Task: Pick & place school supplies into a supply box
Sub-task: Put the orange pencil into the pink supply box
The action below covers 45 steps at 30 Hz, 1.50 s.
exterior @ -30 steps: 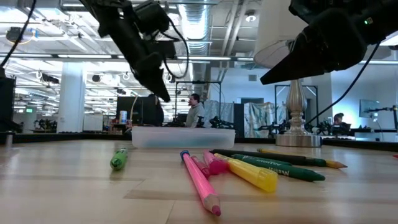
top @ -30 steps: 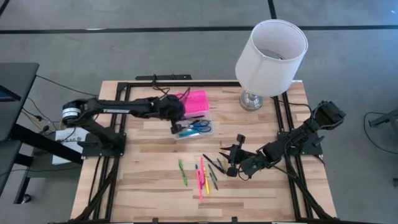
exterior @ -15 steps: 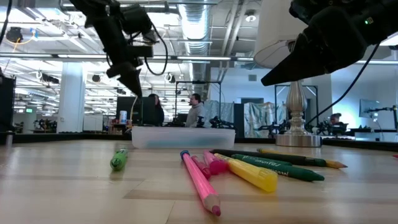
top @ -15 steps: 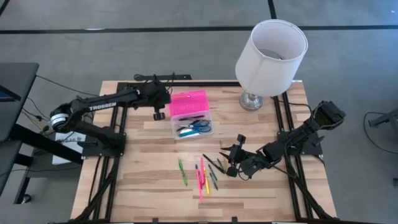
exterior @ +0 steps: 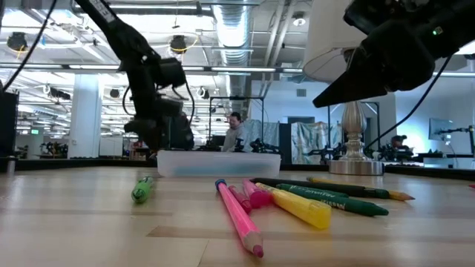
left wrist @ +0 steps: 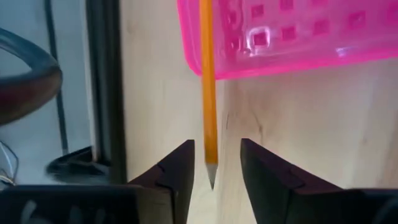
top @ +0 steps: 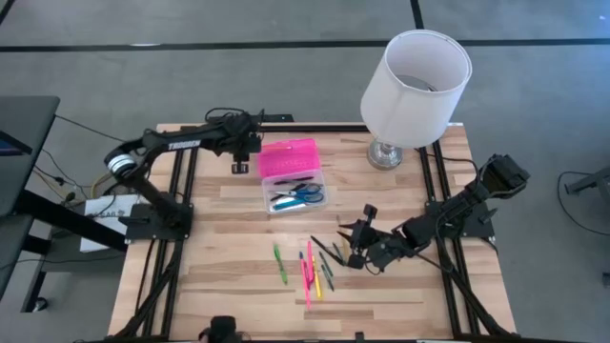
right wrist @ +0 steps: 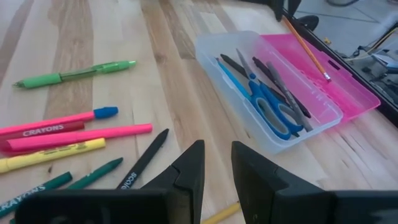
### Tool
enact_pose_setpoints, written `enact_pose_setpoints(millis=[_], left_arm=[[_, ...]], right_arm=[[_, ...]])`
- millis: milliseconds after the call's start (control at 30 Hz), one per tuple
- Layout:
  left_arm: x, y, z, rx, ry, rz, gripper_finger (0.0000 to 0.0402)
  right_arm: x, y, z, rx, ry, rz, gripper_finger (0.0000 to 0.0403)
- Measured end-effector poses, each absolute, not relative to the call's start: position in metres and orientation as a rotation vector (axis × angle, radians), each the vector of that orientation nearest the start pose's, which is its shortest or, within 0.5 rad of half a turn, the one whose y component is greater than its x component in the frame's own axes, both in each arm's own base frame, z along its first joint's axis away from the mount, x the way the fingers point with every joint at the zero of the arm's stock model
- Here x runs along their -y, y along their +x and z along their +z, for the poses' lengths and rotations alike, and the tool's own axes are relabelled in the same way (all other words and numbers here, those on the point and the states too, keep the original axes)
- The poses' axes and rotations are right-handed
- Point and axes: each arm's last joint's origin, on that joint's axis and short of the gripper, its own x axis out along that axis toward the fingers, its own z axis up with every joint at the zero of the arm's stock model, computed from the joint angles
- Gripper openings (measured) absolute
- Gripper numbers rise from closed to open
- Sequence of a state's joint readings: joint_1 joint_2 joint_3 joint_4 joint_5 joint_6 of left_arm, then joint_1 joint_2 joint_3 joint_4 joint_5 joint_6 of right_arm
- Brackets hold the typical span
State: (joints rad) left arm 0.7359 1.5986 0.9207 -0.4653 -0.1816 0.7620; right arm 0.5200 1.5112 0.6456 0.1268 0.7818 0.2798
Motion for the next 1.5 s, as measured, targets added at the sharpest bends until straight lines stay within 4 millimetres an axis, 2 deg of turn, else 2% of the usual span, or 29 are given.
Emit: enact_pose_setpoints(millis=[133,567,667,933,1033,1300,1500], left_arm=[[-0.2073,0.2165,0.1652,-1.361,0.302,0.329,0.0126],[-0.2084,0.2188,0.1653,-1.319,0.293,0.316,0.0124],[-0.2091,0.2193,0.1658,-1.312,0.29,0.335,0.011],[-0.2094,0.2192,0.1659,-1.317,0.291,0.346,0.0029],[-0.2096,0.219,0.166,-1.326,0.293,0.364,0.0012],[-0.2094,0.2192,0.166,-1.312,0.243,0.403,0.0029],[-0.2057,0.2224,0.1663,-1.288,0.179,0.445,0.0013]], right_arm=[[-0.1164,0.2487,0.1597,-0.548,-0.179,-0.335,0.0074],[-0.1151,0.2493,0.1596,-0.55,-0.18,-0.339,0.0074],[-0.1151,0.2493,0.1596,-0.55,-0.18,-0.34,0.0074],[-0.1151,0.2493,0.1597,-0.552,-0.195,-0.335,0.0074],[-0.1151,0.2493,0.1597,-0.552,-0.195,-0.335,0.0074],[-0.115,0.2491,0.1594,-0.555,-0.197,-0.336,0.0074],[-0.115,0.2491,0.1594,-0.555,-0.197,-0.336,0.0074]])
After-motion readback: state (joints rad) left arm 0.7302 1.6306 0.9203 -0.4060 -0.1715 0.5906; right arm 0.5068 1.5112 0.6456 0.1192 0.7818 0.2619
